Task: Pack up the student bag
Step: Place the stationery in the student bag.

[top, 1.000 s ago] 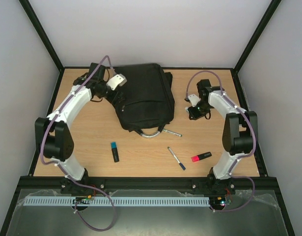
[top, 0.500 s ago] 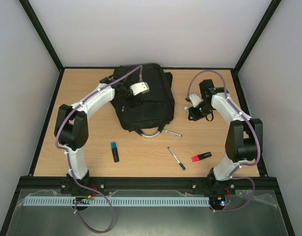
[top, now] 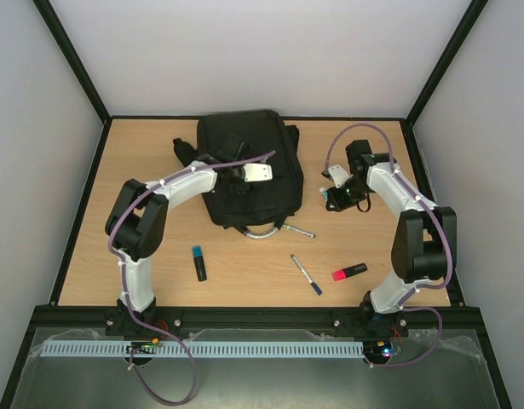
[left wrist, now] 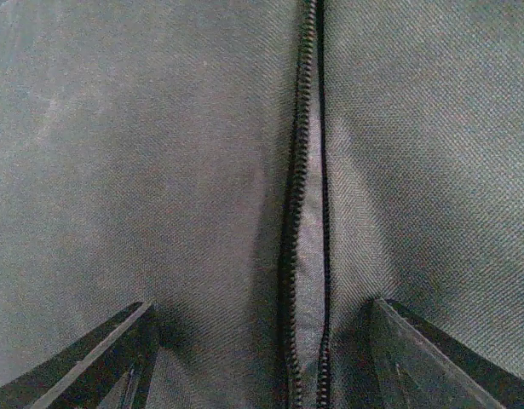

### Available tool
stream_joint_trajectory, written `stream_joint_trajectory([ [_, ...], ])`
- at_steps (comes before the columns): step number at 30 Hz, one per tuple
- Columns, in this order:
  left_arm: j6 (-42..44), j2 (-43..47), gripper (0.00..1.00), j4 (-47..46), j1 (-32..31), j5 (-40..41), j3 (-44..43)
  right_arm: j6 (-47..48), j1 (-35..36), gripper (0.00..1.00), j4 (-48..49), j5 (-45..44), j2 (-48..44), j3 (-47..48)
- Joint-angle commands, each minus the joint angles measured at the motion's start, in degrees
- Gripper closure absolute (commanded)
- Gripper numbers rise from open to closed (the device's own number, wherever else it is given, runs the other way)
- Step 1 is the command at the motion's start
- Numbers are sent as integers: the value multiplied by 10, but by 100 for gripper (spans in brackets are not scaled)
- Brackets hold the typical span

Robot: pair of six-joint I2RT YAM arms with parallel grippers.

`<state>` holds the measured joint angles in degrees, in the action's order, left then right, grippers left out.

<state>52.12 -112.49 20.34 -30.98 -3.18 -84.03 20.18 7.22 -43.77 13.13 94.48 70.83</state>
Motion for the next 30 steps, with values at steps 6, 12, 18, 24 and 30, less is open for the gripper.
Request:
stream_joint_trajectory([
  [6,68,1,31,-158,0,103,41,-8,-1,91,-24,9,-20,-19],
  [12,97,-10,31,-184,20,124,17,-11,-1,90,-21,10,-17,-20],
  [18,116,6,32,-230,22,101,40,-12,-1,90,-19,8,-15,-15],
  [24,209,4,31,-348,2,104,128,-15,-1,90,-18,14,-4,-11],
  [30,276,-25,31,-390,7,132,147,-16,-1,89,-19,17,1,-1],
])
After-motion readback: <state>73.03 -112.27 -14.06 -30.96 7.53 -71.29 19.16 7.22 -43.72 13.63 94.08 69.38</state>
